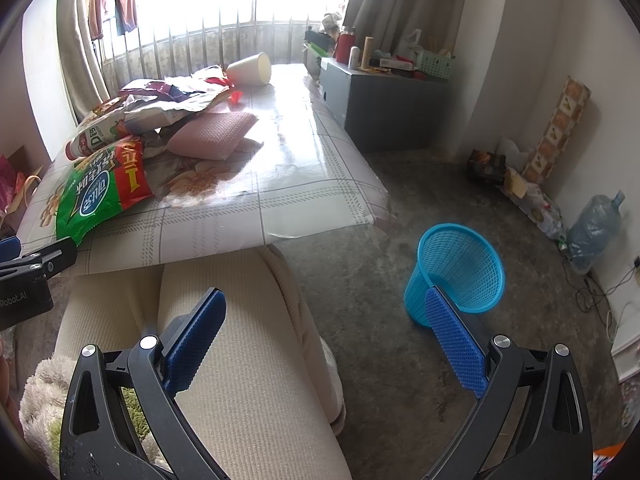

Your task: Collect trash

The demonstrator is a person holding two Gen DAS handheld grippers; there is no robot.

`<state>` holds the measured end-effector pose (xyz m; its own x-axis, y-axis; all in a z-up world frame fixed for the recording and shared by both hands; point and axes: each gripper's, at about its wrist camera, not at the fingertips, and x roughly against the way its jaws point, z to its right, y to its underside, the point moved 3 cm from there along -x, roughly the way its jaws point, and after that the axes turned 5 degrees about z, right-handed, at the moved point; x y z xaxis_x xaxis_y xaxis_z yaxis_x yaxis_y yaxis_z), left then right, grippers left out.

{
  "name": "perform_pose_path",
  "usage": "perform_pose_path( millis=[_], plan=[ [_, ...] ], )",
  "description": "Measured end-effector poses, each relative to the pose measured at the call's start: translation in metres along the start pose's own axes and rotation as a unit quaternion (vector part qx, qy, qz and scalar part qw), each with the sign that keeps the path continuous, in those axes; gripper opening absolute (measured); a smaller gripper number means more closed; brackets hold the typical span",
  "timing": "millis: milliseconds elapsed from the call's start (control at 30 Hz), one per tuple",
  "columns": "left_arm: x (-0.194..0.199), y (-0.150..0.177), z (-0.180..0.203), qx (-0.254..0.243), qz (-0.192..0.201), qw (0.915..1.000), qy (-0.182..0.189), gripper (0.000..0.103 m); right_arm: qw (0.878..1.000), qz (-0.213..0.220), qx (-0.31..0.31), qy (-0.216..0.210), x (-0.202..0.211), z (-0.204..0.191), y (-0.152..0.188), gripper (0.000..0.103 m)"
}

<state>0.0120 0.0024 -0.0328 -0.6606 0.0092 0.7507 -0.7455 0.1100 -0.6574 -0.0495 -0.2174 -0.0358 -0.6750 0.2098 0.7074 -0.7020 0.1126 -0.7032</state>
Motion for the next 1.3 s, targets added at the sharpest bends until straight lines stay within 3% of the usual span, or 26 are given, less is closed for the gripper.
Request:
perform_pose_path(
  millis=[733,900,1133,1300],
  plan=[
    [-0.008,0.006,-0.007,-0.001,-0.004,1.0000,-0.002,0.098,1.000,-0.003,-0.007,-0.003,-0.005,-0.007,0.001,0.095],
    [-0.002,-0.002,-0.017,0.001,0.027,0.9996,-0.004,0.098,1.000,0.010,-0.009,0.000,-0.006,-0.003,-0.006,0.095],
    [0.005,-0.040,-0.042,-0.004,0.081,0.9966,-0.017,0.098,0.997,0.074,-0.022,-0.023,-0.006,-0.001,-0.047,0.095],
    [-0.005,-0.068,-0.062,-0.008,0.102,0.9941,0.035,0.098,0.992,0.096,-0.035,-0.076,-0.012,-0.008,-0.069,0.095]
  ],
)
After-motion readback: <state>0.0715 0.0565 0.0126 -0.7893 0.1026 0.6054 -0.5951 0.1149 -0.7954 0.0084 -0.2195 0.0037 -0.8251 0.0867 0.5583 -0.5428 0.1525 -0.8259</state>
